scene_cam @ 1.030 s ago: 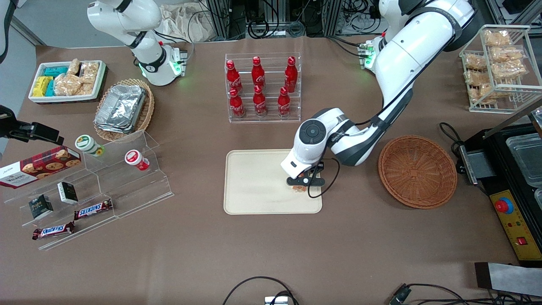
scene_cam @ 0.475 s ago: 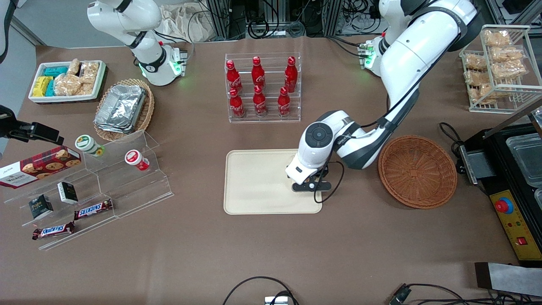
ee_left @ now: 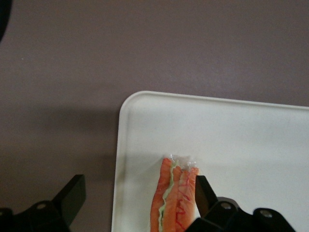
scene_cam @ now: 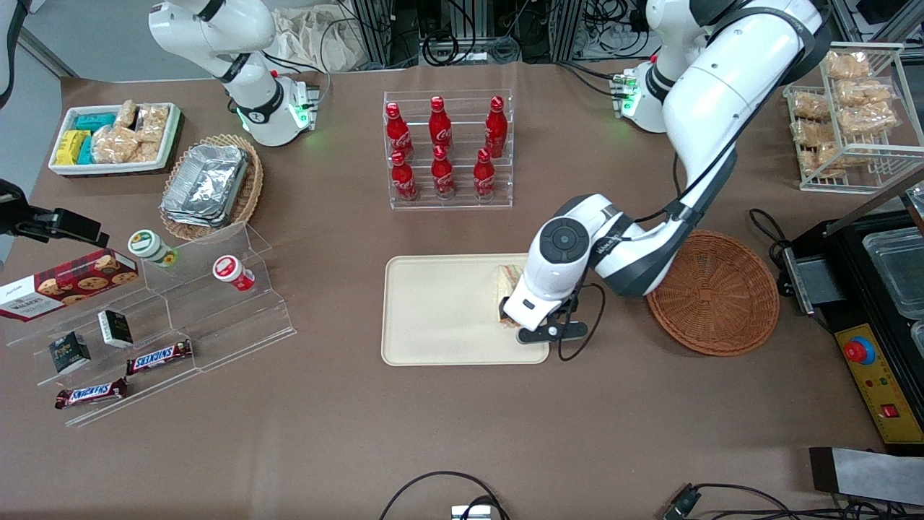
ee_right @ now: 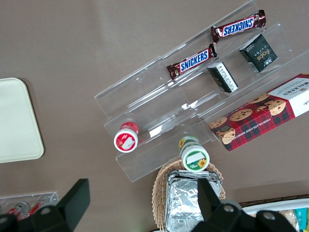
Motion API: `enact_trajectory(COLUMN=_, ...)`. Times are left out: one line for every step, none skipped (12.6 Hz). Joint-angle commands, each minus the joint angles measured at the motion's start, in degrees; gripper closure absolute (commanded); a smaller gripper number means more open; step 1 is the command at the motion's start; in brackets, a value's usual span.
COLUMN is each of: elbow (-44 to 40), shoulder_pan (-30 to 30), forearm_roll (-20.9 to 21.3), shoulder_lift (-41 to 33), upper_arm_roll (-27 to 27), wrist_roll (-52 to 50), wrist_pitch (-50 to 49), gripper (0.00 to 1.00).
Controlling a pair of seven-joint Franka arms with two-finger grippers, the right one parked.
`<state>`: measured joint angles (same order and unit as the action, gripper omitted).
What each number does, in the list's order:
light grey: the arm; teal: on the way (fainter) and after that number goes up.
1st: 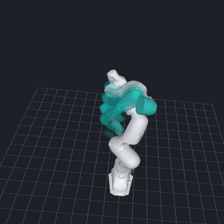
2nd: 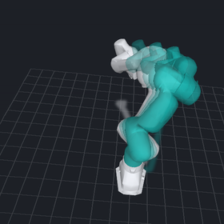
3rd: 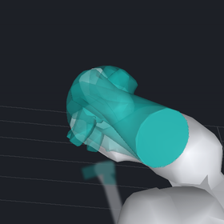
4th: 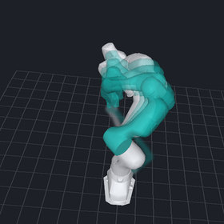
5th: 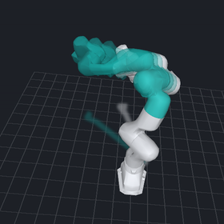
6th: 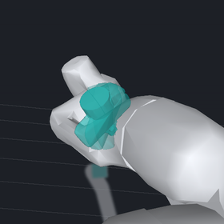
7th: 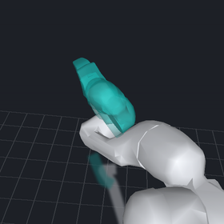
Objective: Place sandwich from basket to tray
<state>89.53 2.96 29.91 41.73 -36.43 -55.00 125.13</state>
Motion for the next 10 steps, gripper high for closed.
enact_trajectory(elbow=-1.5, shoulder_pan=-1.9, forearm_roll=0.6, shoulder_lift=-2.0, upper_arm_roll=-0.3, wrist_roll=-0.8, wrist_pitch=-2.5, gripper=0.00)
enact_trajectory(elbow=-2.2, shoulder_pan=-2.9, forearm_roll=0.6, shoulder_lift=-2.4, upper_arm_roll=-0.4, wrist_roll=-1.2, wrist_pitch=-3.6, gripper=0.00)
enact_trajectory(elbow=-3.1, shoulder_pan=-3.1, forearm_roll=0.6, shoulder_lift=-3.5, upper_arm_roll=-0.3, wrist_roll=-1.1, wrist_pitch=-5.6, gripper=0.00)
enact_trajectory(elbow=-3.8, shoulder_pan=-4.4, forearm_roll=0.6, shoulder_lift=-3.9, upper_arm_roll=-0.3, wrist_roll=-1.2, wrist_pitch=-7.2, gripper=0.00)
enact_trajectory(elbow=-4.3, shoulder_pan=-5.5, forearm_roll=0.6, shoulder_lift=-5.0, upper_arm_roll=-0.3, wrist_roll=-1.2, wrist_pitch=-8.2, gripper=0.00)
enact_trajectory(elbow=-4.3, shoulder_pan=-6.2, forearm_roll=0.6, shoulder_lift=-5.7, upper_arm_roll=-0.3, wrist_roll=-1.1, wrist_pitch=-8.5, gripper=0.00)
enact_trajectory(elbow=-4.3, shoulder_pan=-7.3, forearm_roll=0.5, shoulder_lift=-6.7, upper_arm_roll=-0.3, wrist_roll=-1.0, wrist_pitch=-8.7, gripper=0.00)
enact_trajectory(elbow=-4.4, shoulder_pan=-9.0, forearm_roll=0.6, shoulder_lift=-6.8, upper_arm_roll=-0.4, wrist_roll=-1.0, wrist_pitch=-9.5, gripper=0.00)
enact_trajectory(elbow=-4.8, shoulder_pan=-9.5, forearm_roll=0.6, shoulder_lift=-7.4, upper_arm_roll=-0.3, wrist_roll=-0.8, wrist_pitch=-10.5, gripper=0.00)
enact_trajectory(elbow=-5.9, shoulder_pan=-9.6, forearm_roll=0.5, shoulder_lift=-7.5, upper_arm_roll=-0.3, wrist_roll=-0.7, wrist_pitch=-11.6, gripper=0.00)
